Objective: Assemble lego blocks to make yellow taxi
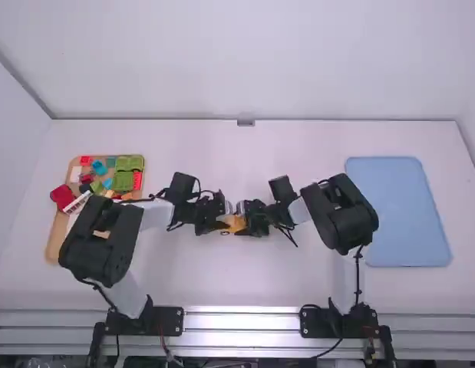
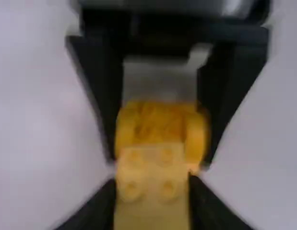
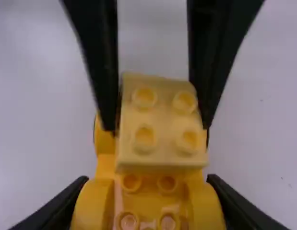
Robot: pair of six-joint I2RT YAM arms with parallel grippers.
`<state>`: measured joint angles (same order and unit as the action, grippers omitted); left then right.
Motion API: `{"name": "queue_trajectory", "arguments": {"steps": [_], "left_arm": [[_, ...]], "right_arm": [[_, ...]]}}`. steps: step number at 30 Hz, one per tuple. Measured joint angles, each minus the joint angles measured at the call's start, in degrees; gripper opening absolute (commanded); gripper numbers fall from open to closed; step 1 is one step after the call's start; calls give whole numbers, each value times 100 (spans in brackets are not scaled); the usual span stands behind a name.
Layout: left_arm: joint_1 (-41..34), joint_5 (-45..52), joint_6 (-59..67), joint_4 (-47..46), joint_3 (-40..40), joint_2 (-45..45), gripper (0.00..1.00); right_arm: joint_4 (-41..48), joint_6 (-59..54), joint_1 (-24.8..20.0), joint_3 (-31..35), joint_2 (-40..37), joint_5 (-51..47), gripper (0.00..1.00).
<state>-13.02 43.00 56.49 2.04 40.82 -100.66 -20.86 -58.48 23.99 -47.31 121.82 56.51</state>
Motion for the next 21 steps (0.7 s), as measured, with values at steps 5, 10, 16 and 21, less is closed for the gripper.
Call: {"name": "queue_trajectory", "arguments": {"steps": [5, 10, 16, 21], "left_arm": [[-2, -4, 7, -17, 4, -4, 22], [-2, -114, 9, -138, 7, 68, 20], [0, -319, 11, -282, 7, 186, 21], [0, -385, 11, -295, 4, 190, 28]], "right_arm": [[-2, 2, 0, 0, 0, -13, 56], [-2, 2, 0, 0, 0, -11, 56], [-2, 2, 0, 0, 0, -20, 56], [-7, 4, -15, 0, 0, -22, 56]]}}
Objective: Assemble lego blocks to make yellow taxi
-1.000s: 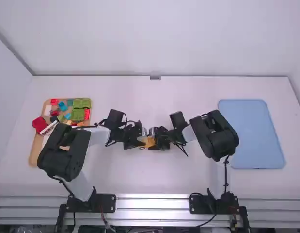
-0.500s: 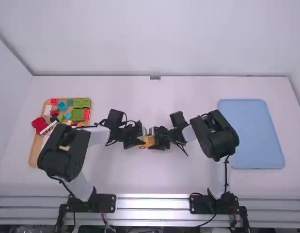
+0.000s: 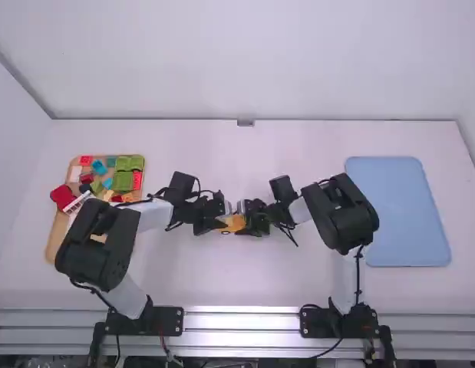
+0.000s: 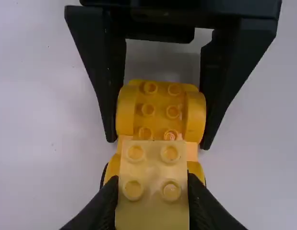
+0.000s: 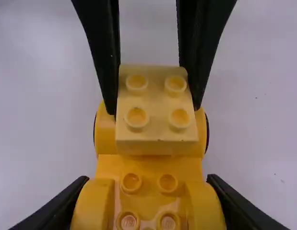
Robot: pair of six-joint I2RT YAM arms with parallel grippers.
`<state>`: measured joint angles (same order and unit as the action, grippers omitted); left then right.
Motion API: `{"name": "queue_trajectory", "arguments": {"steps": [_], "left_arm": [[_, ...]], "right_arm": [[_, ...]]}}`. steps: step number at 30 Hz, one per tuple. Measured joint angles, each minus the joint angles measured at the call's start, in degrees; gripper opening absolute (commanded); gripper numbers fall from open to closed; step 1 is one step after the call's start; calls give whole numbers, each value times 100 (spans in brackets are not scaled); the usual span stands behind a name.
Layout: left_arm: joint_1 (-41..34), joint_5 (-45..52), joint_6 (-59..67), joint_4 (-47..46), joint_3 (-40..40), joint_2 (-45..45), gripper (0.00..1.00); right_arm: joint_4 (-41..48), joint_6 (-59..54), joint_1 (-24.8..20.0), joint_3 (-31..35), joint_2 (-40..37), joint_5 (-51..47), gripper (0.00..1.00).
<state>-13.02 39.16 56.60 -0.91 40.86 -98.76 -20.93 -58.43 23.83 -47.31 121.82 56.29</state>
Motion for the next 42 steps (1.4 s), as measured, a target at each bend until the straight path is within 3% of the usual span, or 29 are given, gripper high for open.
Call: {"name": "queue_trajectory", "arguments": {"steps": [4, 6, 26, 29, 30, 31, 32, 33, 42], "left_arm": [[0, -107, -44, -33, 2, 28, 55], [4, -136, -68, -33, 2, 31, 59], [79, 17, -122, -74, 0, 350, 56], [103, 22, -122, -105, 0, 470, 50], [103, 22, -129, -181, 0, 481, 34], [103, 20, -107, -201, 0, 481, 31], [101, 17, -111, -254, 0, 481, 10], [103, 13, -98, -251, -2, 481, 5], [74, -243, -236, 22, -345, 481, 2]], "right_arm": [[11, -7, 0, 2, 0, 15, 56], [9, -11, 0, 0, 0, 17, 56], [15, -4, 0, 0, 0, 22, 57], [15, -4, 0, 0, 0, 20, 56], [13, -4, 0, 0, 0, 20, 56], [11, -7, 0, 0, 0, 22, 57], [11, -9, 0, 0, 0, 22, 57], [13, -7, 0, 2, 0, 22, 57], [13, -4, 0, 2, 0, 26, 57]]}}
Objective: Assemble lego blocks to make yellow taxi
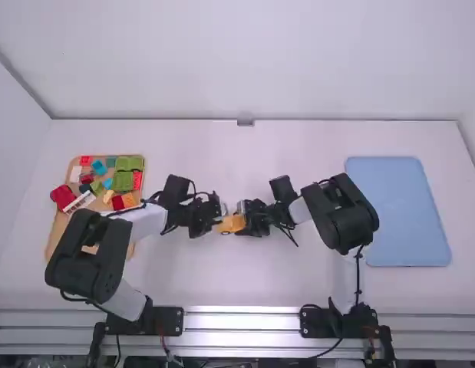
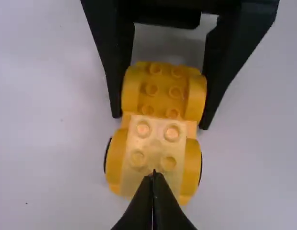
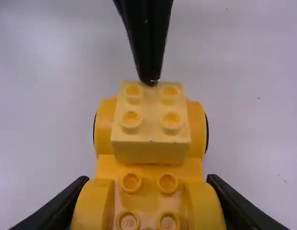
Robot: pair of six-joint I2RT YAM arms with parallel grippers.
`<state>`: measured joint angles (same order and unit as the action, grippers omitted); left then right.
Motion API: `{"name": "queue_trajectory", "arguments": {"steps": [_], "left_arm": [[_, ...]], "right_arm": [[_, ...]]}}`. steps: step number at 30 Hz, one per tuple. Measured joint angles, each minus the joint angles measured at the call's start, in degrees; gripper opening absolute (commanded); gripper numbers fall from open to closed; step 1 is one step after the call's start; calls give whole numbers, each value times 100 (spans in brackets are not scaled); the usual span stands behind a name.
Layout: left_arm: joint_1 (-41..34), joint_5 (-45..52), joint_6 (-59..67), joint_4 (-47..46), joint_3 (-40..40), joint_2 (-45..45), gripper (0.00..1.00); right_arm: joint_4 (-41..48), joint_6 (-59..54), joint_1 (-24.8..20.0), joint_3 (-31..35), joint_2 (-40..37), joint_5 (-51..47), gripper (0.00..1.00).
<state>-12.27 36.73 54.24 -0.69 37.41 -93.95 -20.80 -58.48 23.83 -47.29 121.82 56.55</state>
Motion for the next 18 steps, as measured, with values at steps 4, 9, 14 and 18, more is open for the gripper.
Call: {"name": "queue_trajectory", "arguments": {"steps": [4, 9, 14, 18], "left_arm": [[-7, -28, -85, 415, -101, -2, 2], [-37, 20, -354, 828, -85, -170, 2], [-125, 109, -435, 852, 68, -334, 2], [-127, 101, -455, 772, 107, -334, 2]], "right_arm": [[2, 0, -9, -2, 0, 0, 57], [9, 0, -13, 0, 0, 2, 56], [31, -2, -11, 0, 0, 17, 57], [35, -13, -9, 0, 0, 20, 57]]}}
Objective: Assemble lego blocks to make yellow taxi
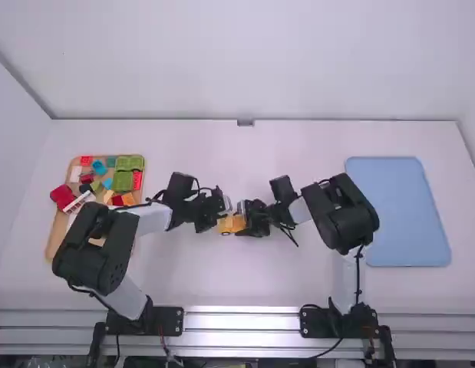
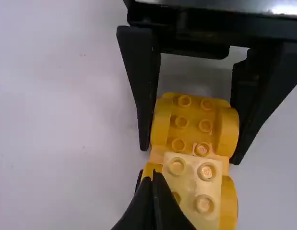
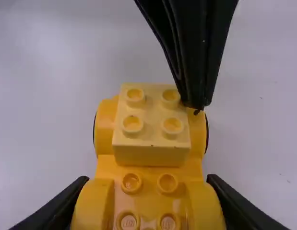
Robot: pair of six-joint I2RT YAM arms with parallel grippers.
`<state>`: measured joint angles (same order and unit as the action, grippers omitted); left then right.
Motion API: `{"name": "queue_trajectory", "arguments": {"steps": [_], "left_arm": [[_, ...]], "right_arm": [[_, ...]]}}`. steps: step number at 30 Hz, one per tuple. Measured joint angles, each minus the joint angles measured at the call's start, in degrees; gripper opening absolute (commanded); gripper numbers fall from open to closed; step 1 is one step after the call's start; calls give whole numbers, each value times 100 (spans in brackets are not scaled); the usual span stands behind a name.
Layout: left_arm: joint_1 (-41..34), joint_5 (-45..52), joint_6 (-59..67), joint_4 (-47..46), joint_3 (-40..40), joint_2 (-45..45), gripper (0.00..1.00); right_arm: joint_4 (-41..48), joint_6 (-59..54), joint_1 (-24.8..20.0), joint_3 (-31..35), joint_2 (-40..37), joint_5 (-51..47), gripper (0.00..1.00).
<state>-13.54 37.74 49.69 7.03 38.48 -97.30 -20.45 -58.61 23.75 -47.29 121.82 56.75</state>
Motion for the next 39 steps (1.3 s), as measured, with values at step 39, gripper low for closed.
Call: {"name": "queue_trajectory", "arguments": {"steps": [39], "left_arm": [[-24, 636, 518, -942, 380, -186, 2]], "right_arm": [[-39, 39, -90, 0, 0, -37, 57]]}}
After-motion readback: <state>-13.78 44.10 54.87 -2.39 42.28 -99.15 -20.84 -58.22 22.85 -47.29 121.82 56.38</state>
